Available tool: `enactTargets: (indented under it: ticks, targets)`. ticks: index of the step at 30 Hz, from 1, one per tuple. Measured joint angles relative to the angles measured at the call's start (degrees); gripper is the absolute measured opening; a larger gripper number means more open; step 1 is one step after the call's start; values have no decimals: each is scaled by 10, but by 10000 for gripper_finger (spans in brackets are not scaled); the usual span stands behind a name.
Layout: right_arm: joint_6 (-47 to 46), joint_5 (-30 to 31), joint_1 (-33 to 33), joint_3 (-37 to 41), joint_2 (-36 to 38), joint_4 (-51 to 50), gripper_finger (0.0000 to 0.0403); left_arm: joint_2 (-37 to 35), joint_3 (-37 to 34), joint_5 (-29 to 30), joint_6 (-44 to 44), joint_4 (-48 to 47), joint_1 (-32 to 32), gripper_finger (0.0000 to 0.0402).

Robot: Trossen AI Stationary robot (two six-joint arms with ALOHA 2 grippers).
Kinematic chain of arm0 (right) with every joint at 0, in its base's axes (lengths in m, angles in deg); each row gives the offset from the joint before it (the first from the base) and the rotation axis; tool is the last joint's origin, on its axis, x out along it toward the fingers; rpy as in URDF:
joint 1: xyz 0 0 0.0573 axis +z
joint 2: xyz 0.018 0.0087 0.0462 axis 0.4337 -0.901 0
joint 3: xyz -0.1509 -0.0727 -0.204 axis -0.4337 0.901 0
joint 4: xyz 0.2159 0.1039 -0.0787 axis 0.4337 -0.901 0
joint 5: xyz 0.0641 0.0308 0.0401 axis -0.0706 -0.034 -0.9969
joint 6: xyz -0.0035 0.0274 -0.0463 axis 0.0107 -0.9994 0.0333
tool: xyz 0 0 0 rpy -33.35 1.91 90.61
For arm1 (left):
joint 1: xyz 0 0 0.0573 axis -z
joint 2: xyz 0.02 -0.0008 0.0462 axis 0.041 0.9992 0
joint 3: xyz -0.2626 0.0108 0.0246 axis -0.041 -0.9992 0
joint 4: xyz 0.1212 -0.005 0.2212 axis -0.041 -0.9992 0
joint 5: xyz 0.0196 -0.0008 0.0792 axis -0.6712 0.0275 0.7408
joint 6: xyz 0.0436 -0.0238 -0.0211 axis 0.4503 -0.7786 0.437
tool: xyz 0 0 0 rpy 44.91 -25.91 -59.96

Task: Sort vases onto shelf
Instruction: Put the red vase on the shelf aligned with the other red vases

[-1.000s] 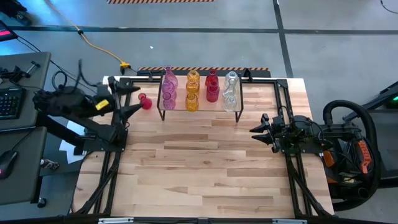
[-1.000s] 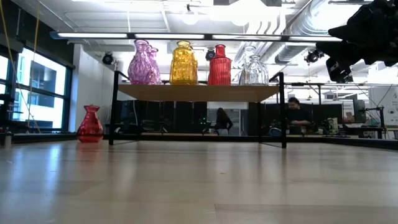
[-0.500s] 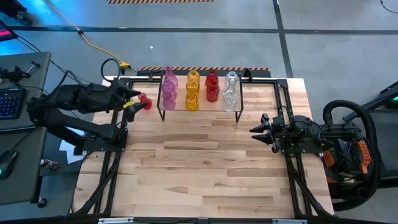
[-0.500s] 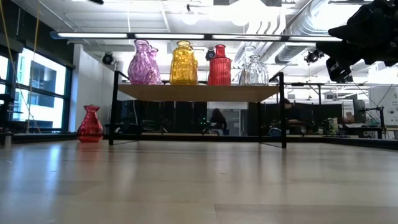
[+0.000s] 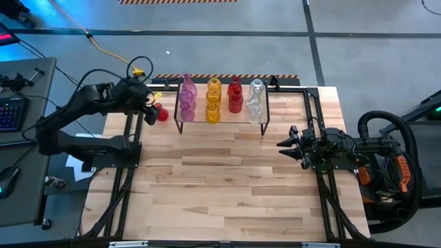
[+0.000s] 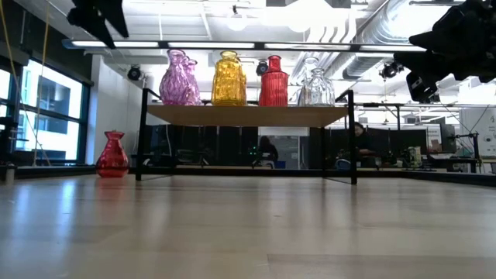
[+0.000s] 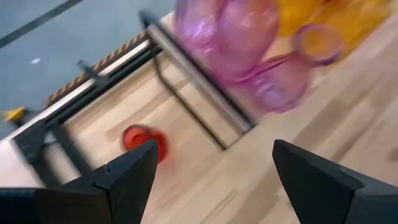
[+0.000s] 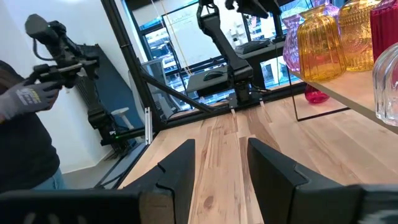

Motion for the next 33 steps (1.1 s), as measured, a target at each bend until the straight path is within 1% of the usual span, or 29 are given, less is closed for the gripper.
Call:
enactTargets:
  ticks: [4, 9, 12, 19, 23, 28, 33]
  targets:
    - [0, 0, 0, 0, 0, 0, 130, 32, 0, -17, 43, -15, -62, 307]
    - [0, 0, 0, 0, 0, 0, 130, 87, 0, -65, 95, -41, -138, 307]
    - [0, 0, 0, 0, 0, 0, 130, 119, 0, -88, 126, -45, -167, 307]
    - [0, 0, 0, 0, 0, 0, 130, 172, -9, -91, 177, -37, -207, 307]
    - [0, 0, 0, 0, 0, 0, 130, 190, -39, -109, 193, -29, -222, 307]
    - [0, 0, 0, 0, 0, 0, 130, 193, -89, -135, 197, 26, -244, 307]
    - [0, 0, 0, 0, 0, 0, 130, 194, -123, -137, 197, 66, -266, 307]
